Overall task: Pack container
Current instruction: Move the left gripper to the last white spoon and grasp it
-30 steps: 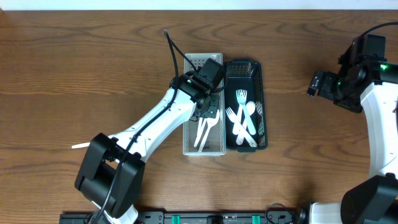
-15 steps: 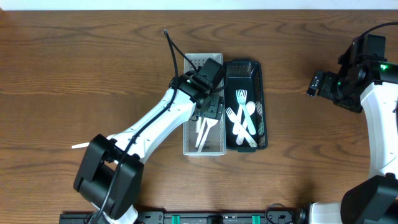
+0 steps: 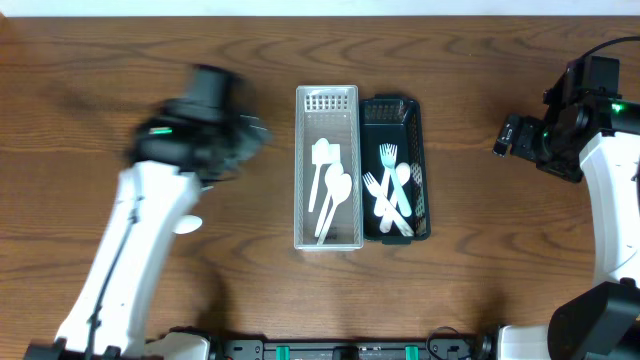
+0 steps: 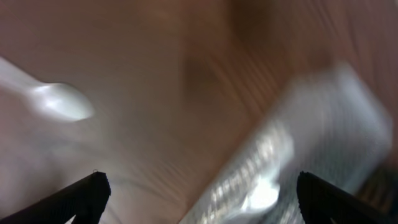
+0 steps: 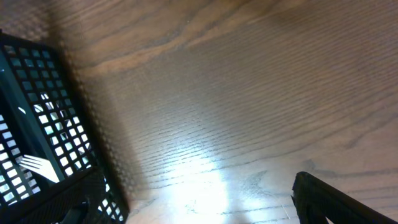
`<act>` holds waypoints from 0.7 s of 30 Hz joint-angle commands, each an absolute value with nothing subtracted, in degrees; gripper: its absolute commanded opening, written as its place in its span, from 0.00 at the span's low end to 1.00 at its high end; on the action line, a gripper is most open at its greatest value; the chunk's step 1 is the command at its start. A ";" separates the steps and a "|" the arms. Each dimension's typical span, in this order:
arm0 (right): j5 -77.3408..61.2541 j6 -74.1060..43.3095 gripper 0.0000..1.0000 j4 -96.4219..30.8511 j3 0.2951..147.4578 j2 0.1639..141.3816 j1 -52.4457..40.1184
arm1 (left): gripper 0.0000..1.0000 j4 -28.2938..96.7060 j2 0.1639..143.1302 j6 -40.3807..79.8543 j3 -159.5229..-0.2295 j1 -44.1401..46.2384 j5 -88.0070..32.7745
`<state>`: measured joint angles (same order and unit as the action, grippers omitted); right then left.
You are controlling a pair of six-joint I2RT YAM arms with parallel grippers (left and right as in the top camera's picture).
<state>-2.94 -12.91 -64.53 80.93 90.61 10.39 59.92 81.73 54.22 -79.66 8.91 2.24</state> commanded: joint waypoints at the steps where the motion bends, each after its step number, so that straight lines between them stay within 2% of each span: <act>1: -3.09 -12.12 0.99 -64.84 80.82 91.05 10.52 | 0.98 63.94 80.53 75.53 -80.36 -0.32 4.14; 6: -3.09 -12.12 0.99 -65.41 80.79 91.05 10.52 | 1.00 67.26 81.91 81.76 -77.23 -12.38 4.29; 9: -3.09 -12.12 0.99 -65.54 80.79 91.05 10.52 | 0.95 67.22 83.07 85.03 -74.35 -16.34 4.29; 14: -3.07 -12.10 0.99 -65.95 80.79 91.05 10.52 | 0.95 66.28 85.76 89.86 -69.43 -19.55 4.29; 21: -3.07 -12.10 0.99 -66.52 80.79 91.05 10.52 | 0.95 59.57 89.60 90.08 -61.95 -19.66 4.29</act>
<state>-3.03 -12.91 -66.24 80.93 90.61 10.39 60.51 88.36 88.33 -64.36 -19.44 3.40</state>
